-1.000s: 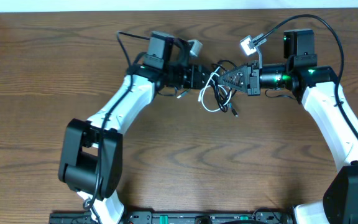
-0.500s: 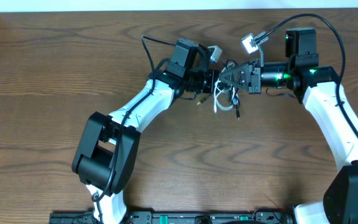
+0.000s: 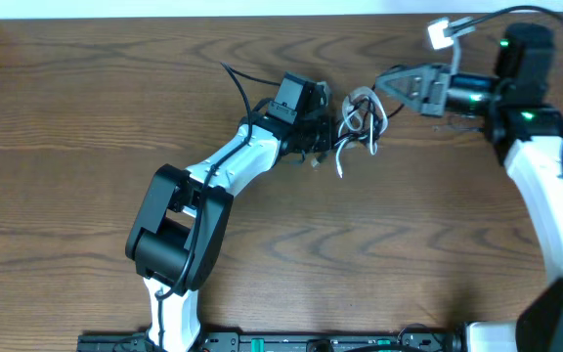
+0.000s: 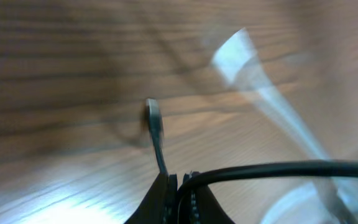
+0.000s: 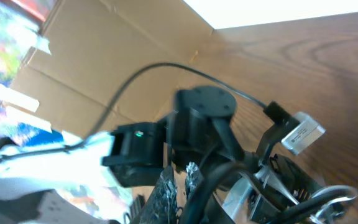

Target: Untangle cables

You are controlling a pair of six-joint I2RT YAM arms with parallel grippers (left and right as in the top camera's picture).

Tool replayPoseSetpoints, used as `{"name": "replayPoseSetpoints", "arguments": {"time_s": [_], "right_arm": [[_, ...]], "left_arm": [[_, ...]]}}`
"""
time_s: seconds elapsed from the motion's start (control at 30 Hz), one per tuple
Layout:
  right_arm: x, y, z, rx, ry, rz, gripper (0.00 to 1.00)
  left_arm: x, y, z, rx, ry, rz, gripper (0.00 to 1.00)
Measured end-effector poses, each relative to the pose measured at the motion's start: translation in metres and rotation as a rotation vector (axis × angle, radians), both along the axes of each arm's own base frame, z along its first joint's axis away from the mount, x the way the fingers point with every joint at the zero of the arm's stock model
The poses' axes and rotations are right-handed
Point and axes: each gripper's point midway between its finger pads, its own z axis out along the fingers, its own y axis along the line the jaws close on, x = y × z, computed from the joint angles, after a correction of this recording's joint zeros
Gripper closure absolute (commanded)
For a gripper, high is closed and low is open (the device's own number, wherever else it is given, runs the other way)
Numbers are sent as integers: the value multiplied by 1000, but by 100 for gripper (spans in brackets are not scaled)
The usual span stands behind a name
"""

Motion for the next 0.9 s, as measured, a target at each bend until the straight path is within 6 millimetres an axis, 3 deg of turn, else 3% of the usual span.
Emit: {"name": "replayPoseSetpoints", "arguments": {"time_s": [0.13,0.2,0.3,0.33,0.37,0.47,0.53,0.6,0.7,0.77,0.8,0.9], "right_arm": [[-5,-33,15,25,60,-94,99],[-7,-51,5,33,162,-148,99],[-9,-74,-31,-27,342,-279,99],[-9,-78,-41,-61,379,-317,99],[-12,-89,-67,-157,461,-405,99],[-16,-109,-104,-355,544,-544,98],[-16,-124,-122,-511,549,-642,92],[-14,-131,-128,-603,528,-689,74],[-13,-132,-132,-672,504,-714,62],[-13,-128,-133,-700,492,-711,57],[-13,-124,-134,-709,487,-703,54],[-12,-101,-146,-747,485,-641,53]], "left_arm": [[3,29,-15,124,-2,22,92],[7,50,-20,166,16,55,93],[14,82,-26,203,43,103,93],[15,86,-26,207,43,105,93],[15,96,-28,218,49,94,92],[8,105,-26,241,56,56,92],[6,106,-2,246,2,18,93],[9,105,35,226,-86,10,93],[5,104,99,176,-221,4,92],[-4,104,127,150,-269,-2,74],[-9,105,136,147,-279,-7,51],[-22,108,130,157,-226,-23,26]]}}
